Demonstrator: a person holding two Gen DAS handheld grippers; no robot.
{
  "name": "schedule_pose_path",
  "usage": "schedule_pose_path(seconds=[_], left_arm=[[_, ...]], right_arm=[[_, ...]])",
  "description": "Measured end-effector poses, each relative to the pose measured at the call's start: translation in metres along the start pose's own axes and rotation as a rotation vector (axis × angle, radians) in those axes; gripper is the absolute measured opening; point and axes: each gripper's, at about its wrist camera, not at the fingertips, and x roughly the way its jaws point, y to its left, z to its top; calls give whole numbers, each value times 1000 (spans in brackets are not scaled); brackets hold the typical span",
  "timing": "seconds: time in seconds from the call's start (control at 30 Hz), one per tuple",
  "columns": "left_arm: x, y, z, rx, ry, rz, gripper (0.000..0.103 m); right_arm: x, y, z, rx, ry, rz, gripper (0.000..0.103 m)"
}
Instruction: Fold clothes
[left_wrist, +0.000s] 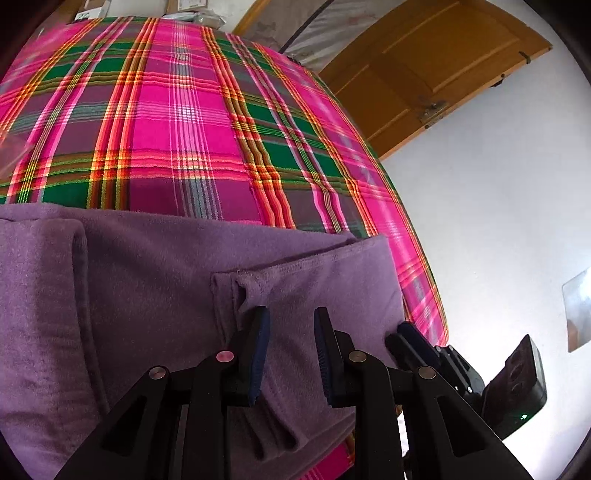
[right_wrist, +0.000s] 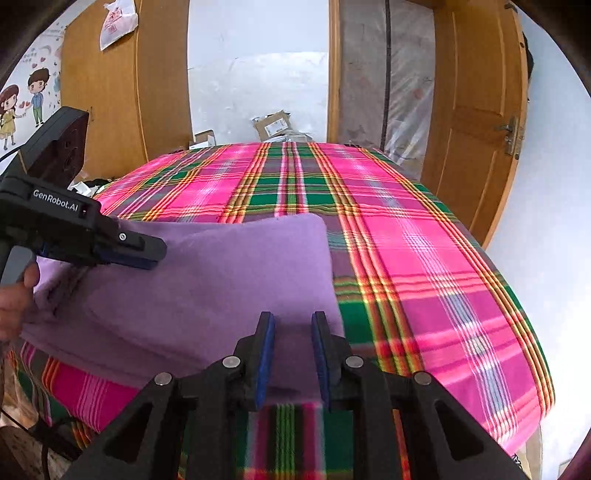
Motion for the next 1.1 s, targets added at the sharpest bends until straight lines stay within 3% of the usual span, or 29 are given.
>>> schedule_pose_path(seconds=[0.27,0.37,0.43,0.6,0.7,0.8,0.97,1.1], left_arm=[[-8,0,-7,-1,-8,9,25],[-13,1,-10,-10,-15,13,25],[-17,0,-13,-15,-25,13,25],[-24,-5,-25,-6,-32,16,25],[-31,-20,-35,91,-81,56,25],[-28,-43,-49,253,-100,102,25],[-5,-72,-72,454,-48,145,26],[3,-78,-76,511,-47,186,28]], right_arm=[[-34,-1,-19,16,-20,-54,22],[-48,4,-23,28,-54,-77,29],[-52,14,-26,11,-70,-61,40],[-38,35,-27,-21,-41,-53,41],[-33,37,-30,-15,-5,-59,41],[-33,35,-30,15,0,-61,41],[-38,30,-31,54,-4,-71,41],[-41,30,-30,59,-4,-75,41]])
